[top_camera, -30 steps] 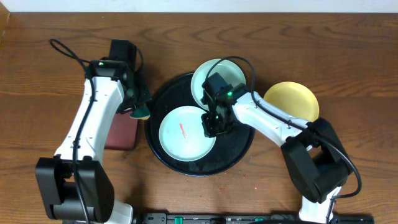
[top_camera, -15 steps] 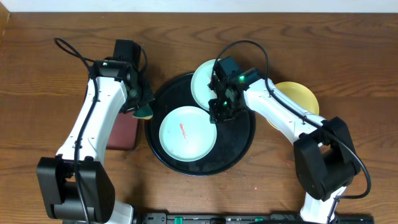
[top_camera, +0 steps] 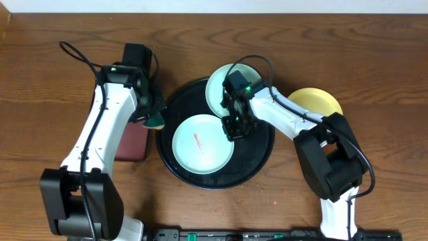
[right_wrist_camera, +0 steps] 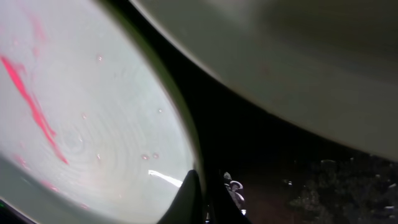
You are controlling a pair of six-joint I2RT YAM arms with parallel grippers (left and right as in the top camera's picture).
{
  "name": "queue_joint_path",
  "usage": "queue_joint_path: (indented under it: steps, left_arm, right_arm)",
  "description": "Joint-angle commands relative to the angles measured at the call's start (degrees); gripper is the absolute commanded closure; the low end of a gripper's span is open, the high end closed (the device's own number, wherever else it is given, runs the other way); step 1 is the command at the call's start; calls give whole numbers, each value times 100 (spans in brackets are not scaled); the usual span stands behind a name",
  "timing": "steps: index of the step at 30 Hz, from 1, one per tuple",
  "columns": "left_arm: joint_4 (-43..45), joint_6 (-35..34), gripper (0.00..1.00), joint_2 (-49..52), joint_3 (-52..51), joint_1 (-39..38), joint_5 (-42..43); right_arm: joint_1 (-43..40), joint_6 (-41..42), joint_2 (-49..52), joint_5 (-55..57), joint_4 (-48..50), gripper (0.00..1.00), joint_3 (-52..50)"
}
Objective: Clean dirty plates on tray and stack at the side
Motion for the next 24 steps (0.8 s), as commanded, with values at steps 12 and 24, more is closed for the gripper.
queue_joint_path:
  steps: [12,24]
  left_arm:
    - [564,-1287,93,-22,-758,-1102,-26]
    - [1622,-2072,93,-22,-1810,-1851,-24]
  right_arm:
    - [306,894,114,146,273,99,0]
    - [302,896,114,142,293,99,0]
